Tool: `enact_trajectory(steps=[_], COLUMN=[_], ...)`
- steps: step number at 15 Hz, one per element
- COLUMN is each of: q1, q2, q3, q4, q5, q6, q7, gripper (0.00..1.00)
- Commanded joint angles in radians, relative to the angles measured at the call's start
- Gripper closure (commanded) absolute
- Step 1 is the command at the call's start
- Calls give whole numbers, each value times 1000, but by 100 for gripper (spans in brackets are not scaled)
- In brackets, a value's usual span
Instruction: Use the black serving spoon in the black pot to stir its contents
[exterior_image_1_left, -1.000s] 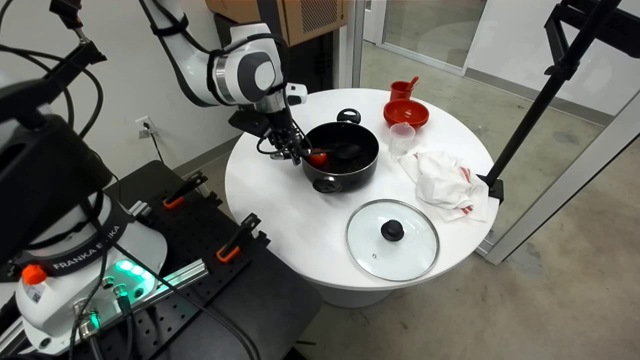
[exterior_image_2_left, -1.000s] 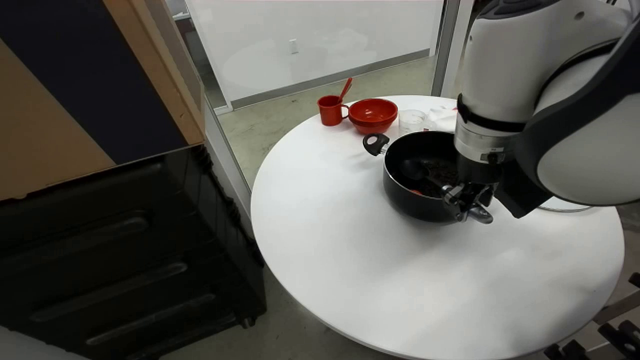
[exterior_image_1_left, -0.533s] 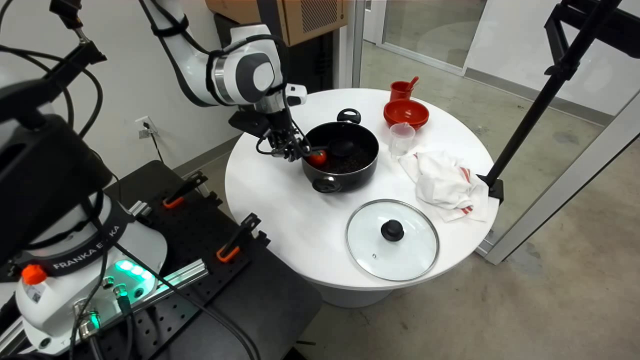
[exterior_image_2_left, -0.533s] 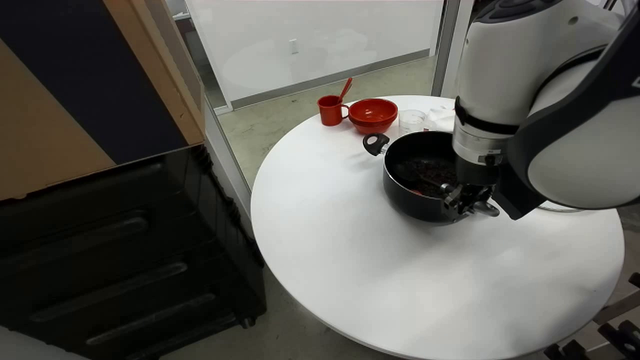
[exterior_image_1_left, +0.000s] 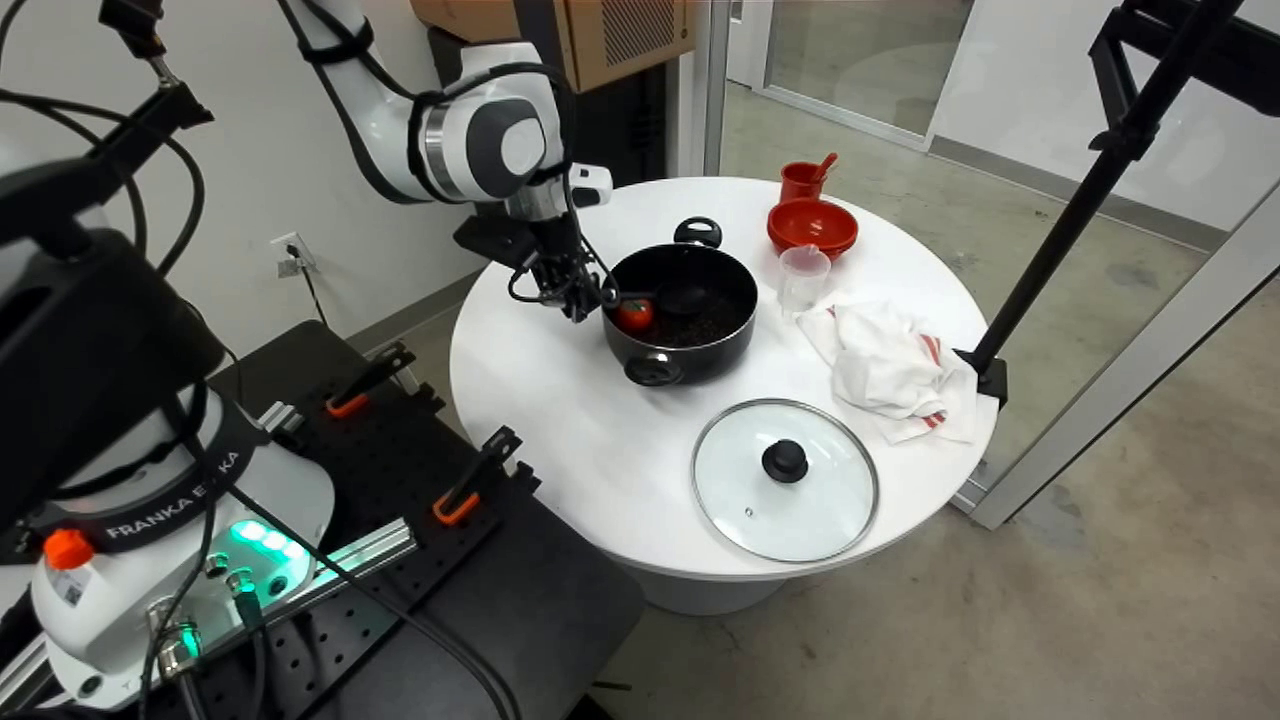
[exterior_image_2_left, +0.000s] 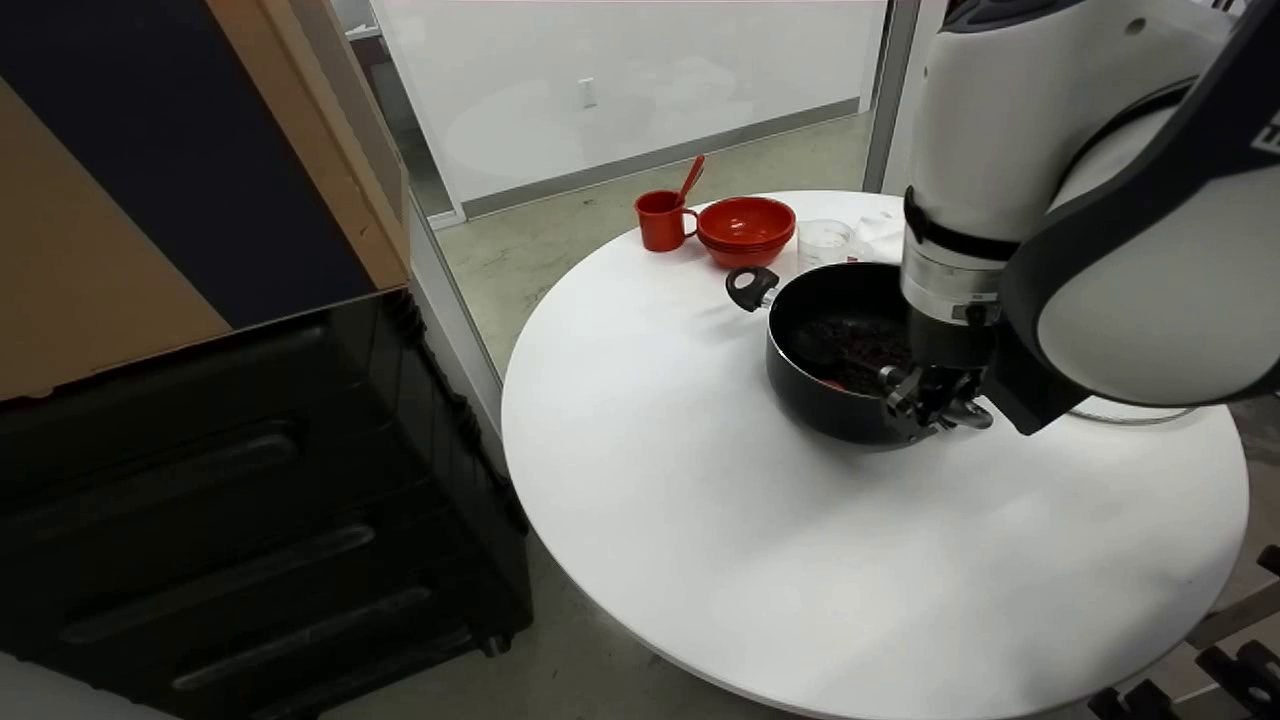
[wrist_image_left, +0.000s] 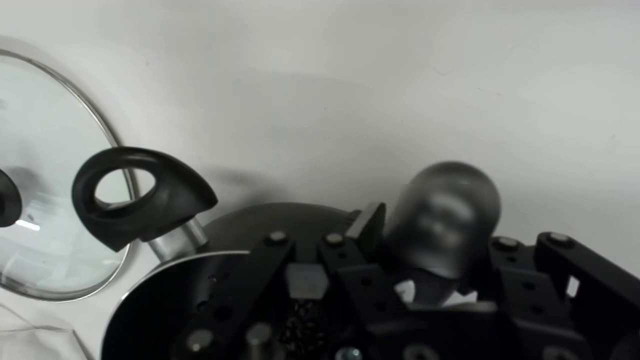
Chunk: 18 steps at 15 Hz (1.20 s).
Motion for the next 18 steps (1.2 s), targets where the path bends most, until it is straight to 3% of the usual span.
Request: enact_trajectory(steps=[1, 4, 6, 8, 9, 14, 18], q1=[-14, -22, -29, -37, -43, -67, -93], q2=[-25, -26, -28, -30, -34, -56, -80], q3=[11, 13, 17, 23, 28, 57, 86], q4=[7, 14, 18, 23, 24, 22, 18], q5=[25, 22, 22, 24, 26, 29, 30], q6=[-51, -67, -75, -84, -87, -99, -126], q7=[-36, -34, -34, -34, -36, -40, -44], gripper=[51, 29, 29, 38, 56, 93, 92])
